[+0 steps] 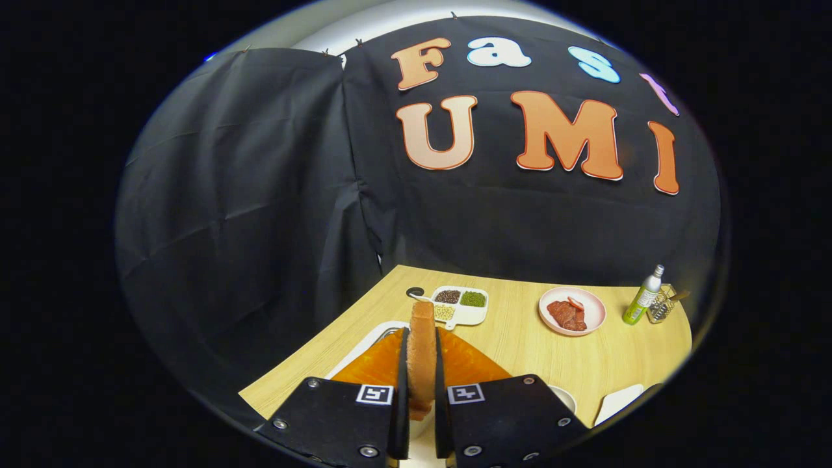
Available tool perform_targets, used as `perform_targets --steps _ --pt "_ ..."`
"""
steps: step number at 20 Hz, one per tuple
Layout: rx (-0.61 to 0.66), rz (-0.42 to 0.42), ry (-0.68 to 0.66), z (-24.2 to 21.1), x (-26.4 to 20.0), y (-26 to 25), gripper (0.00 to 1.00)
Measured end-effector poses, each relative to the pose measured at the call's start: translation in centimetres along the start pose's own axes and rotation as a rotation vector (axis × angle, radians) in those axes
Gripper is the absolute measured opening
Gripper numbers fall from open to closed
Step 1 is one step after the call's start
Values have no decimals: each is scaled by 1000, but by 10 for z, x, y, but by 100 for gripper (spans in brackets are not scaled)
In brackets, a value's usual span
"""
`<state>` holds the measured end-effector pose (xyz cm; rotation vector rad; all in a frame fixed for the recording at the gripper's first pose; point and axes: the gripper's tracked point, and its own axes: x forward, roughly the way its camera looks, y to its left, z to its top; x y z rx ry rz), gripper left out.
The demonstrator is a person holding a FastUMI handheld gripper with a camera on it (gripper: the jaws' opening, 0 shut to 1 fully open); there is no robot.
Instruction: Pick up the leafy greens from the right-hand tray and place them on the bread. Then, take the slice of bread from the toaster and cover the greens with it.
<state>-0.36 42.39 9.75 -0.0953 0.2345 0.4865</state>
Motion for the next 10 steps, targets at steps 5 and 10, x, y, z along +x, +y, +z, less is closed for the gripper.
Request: perform_targets --steps 5,10 --pt "5 -17 25 -25 -10 -27 16" --pt "49 -39 55 -58 -11 -60 16"
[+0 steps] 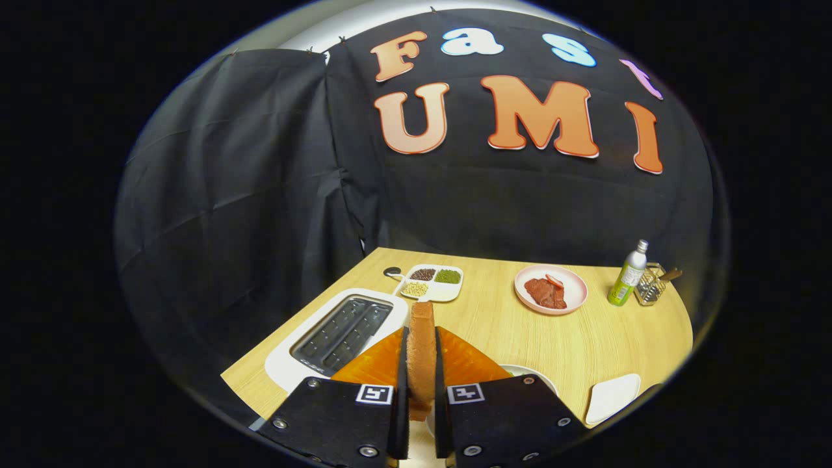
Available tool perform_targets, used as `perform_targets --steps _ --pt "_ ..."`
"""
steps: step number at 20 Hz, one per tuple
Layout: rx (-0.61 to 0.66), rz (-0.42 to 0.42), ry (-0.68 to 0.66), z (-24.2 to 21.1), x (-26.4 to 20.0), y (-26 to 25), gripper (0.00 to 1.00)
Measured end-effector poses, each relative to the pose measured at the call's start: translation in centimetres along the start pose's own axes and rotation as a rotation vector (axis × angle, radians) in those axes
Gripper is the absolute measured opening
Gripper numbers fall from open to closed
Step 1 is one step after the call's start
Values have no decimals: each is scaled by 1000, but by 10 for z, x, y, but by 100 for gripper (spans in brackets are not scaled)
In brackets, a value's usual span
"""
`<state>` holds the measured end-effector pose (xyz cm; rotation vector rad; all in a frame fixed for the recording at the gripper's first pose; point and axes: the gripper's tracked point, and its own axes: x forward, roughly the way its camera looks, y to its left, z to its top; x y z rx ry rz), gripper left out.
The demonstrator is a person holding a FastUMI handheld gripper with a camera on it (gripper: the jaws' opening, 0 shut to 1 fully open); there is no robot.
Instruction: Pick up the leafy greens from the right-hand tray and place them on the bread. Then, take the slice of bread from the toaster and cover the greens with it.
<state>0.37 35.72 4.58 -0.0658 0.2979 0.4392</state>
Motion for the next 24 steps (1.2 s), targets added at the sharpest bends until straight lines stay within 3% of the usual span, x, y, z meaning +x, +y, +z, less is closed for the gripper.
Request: perform_targets --steps 10,20,24 --pt "147 18 102 -74 22 -48 16" --pt "304 27 148 -103 26 -102 16" --pt "308 -3 163 -114 30 -123 22"
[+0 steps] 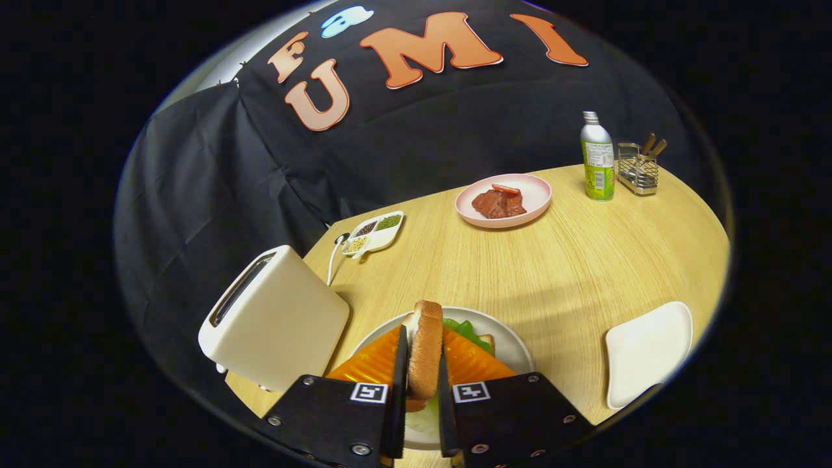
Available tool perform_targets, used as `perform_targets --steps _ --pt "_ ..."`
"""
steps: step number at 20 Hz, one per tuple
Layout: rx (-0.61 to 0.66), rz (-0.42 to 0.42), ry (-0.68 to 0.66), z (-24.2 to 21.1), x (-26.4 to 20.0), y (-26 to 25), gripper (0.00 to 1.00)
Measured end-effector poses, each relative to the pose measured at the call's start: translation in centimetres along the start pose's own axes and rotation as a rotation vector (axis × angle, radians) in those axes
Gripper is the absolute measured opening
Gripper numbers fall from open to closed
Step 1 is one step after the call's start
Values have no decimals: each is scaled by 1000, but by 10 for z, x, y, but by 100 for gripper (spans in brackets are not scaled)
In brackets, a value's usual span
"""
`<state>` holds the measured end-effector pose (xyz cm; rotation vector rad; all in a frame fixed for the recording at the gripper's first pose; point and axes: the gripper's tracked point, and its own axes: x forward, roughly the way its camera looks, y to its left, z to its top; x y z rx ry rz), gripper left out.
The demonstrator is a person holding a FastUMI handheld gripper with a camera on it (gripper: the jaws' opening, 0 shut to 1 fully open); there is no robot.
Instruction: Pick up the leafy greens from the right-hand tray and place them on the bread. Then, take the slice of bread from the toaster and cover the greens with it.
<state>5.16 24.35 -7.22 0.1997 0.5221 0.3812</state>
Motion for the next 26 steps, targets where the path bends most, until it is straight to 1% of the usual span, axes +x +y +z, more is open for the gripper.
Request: perform_targets --steps 3,4,5,6,7,10,12,13,14,15,16,17,18,20,21,26 --pt "-10 -28 12 -3 2 -13 39" --pt "-10 -36 16 -4 3 -17 41" --pt "-13 -43 18 -5 4 -21 46" --pt "-21 -58 16 -5 3 -25 48" --pt "-30 -78 10 -4 3 -32 53" --pt "-18 -96 -12 3 -3 -42 54" --pt "-27 -130 -45 12 -14 -57 60" --pt "-30 -149 -63 17 -21 -64 66" --pt "-34 -163 -81 23 -28 -72 71" --pt "-33 -182 -100 29 -37 -80 80" --pt "-38 -203 -119 35 -46 -90 85" --pt "-51 -228 -142 41 -55 -99 92" --pt "-75 -266 -169 49 -67 -112 96" --pt "-131 -347 -225 65 -91 -138 98" --pt "-148 -371 -250 71 -105 -146 99" --pt "-191 -417 -362 98 -160 -173 99"
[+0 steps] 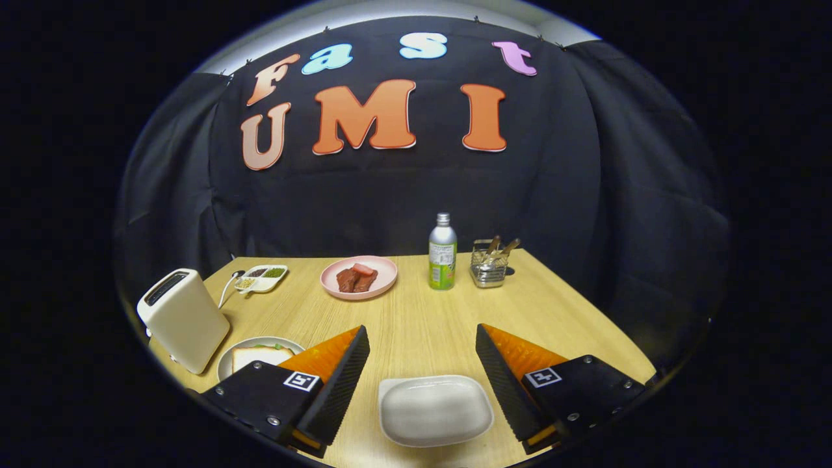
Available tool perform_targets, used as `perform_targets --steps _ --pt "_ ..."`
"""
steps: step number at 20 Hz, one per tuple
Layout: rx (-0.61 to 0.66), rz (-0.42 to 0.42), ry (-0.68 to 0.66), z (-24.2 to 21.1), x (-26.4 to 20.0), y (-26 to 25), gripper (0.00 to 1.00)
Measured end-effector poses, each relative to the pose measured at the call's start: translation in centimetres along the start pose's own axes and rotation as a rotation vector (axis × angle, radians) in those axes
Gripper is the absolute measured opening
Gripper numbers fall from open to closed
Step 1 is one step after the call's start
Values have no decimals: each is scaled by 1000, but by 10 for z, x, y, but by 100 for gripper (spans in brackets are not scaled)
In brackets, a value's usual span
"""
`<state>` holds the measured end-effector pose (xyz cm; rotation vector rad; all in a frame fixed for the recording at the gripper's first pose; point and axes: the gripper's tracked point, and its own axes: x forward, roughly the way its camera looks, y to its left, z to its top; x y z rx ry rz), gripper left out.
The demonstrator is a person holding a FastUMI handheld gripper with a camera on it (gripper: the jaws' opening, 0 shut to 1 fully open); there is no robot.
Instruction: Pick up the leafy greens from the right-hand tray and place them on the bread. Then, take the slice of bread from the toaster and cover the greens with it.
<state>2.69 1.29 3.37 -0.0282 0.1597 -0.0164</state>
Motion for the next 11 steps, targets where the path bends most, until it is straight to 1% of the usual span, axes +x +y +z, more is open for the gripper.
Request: perform_targets --steps 4,6,9,11 --pt "-22 -18 -69 17 -20 -27 99" --pt "-16 -23 -95 24 -30 -34 99" --pt "-33 -48 -168 37 -38 -44 99" --pt "-32 -52 -184 38 -40 -47 99"
